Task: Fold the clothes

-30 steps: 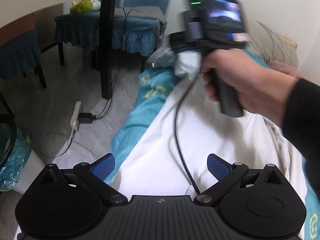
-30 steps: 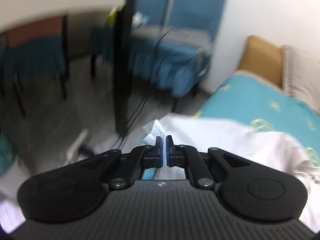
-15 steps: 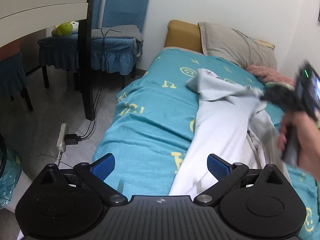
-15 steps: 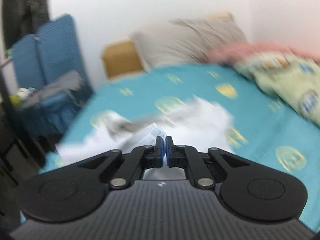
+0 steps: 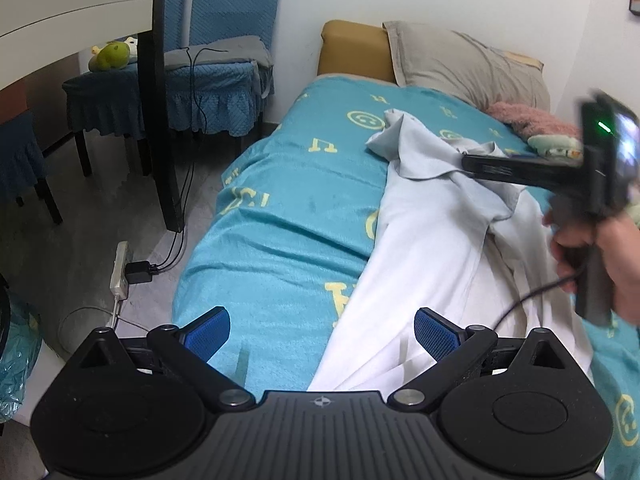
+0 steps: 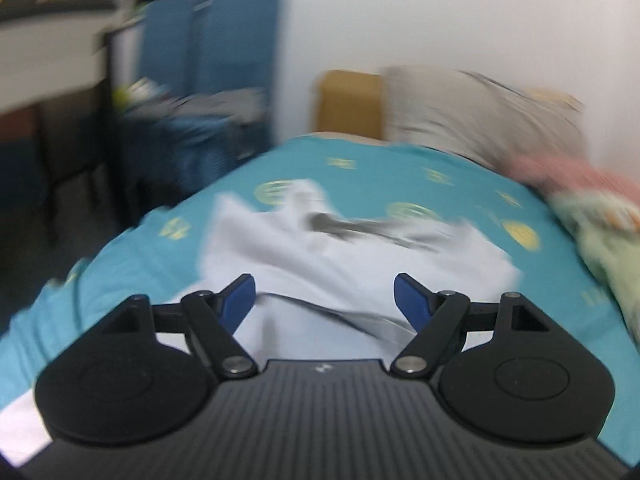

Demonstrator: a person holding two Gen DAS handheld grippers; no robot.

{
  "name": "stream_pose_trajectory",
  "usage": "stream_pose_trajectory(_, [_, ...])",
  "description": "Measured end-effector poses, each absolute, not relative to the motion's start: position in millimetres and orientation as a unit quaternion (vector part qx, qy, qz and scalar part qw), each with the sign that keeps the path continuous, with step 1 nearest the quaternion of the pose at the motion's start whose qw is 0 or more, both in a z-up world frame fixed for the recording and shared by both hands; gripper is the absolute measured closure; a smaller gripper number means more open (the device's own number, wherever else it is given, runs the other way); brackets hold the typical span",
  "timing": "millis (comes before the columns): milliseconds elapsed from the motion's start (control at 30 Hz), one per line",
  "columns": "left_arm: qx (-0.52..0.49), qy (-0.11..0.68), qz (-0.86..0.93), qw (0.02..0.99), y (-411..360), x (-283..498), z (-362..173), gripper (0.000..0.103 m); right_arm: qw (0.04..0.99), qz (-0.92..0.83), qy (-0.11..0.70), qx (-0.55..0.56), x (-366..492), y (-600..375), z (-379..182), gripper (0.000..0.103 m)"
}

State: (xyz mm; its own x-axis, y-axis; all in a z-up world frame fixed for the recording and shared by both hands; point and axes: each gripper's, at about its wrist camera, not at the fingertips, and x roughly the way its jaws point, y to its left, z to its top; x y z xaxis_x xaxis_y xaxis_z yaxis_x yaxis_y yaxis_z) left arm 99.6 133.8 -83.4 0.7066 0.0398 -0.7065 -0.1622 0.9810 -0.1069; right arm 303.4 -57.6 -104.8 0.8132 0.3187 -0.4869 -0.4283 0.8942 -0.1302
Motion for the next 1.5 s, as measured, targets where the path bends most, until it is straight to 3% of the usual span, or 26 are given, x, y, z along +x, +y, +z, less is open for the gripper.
stream_pose_trajectory(100, [-0.078,0.385,0.053,0.918,132,102,-88,0.003,0.924,0.24,0.252,-0.161,316,-20,-113,0.037])
stream_pose_trajectory(233, [-0.077,0.39,0.05,0.916,131,103,-92,0.003,0.908,0.225,0.274,-0.223,336,9,-132,0.038])
stream_pose_trajectory(267, [-0.077,0.39,0.05,0.916,131,103,-92,0.003,0.908,0.215,0.276,-0.23,342,12,-135,0.044])
stream_pose_trajectory(300, [-0.077,0.39,0.05,0.916,130,103,-92,0.003,0.911,0.204,0.28,-0.222,347,11,-135,0.067])
stream_pose_trajectory(367, [-0.08,0.392,0.049,0.915,130,102,-93,0.003,0.924,0.187,0.28,-0.183,355,2,-127,0.091])
stream_pose_trajectory(600, [-0.072,0.362,0.043,0.928,119,93,-86,0.003,0.969,0.109,0.215,-0.053,380,-55,-86,0.096])
stream_pose_trajectory(833, [-0.071,0.355,0.035,0.931,111,99,-89,0.003,0.966,-0.022,0.254,0.045,439,-122,-106,0.096])
stream_pose_trajectory(1133, [-0.072,0.37,0.041,0.925,110,109,-99,0.003,0.954,-0.002,0.284,0.095,445,-139,-138,0.09])
stream_pose_trajectory(1167, [-0.07,0.368,0.042,0.926,109,109,-99,0.003,0.952,-0.003,0.29,0.094,443,-138,-136,0.08])
stream_pose_trajectory(1267, [-0.077,0.366,0.043,0.927,111,109,-97,0.003,0.955,0.017,0.278,0.1,420,-138,-121,0.027])
stream_pose_trajectory(1500, [-0.072,0.334,0.044,0.939,107,92,-83,0.003,0.959,0.063,0.263,0.09,325,-140,-69,0.025])
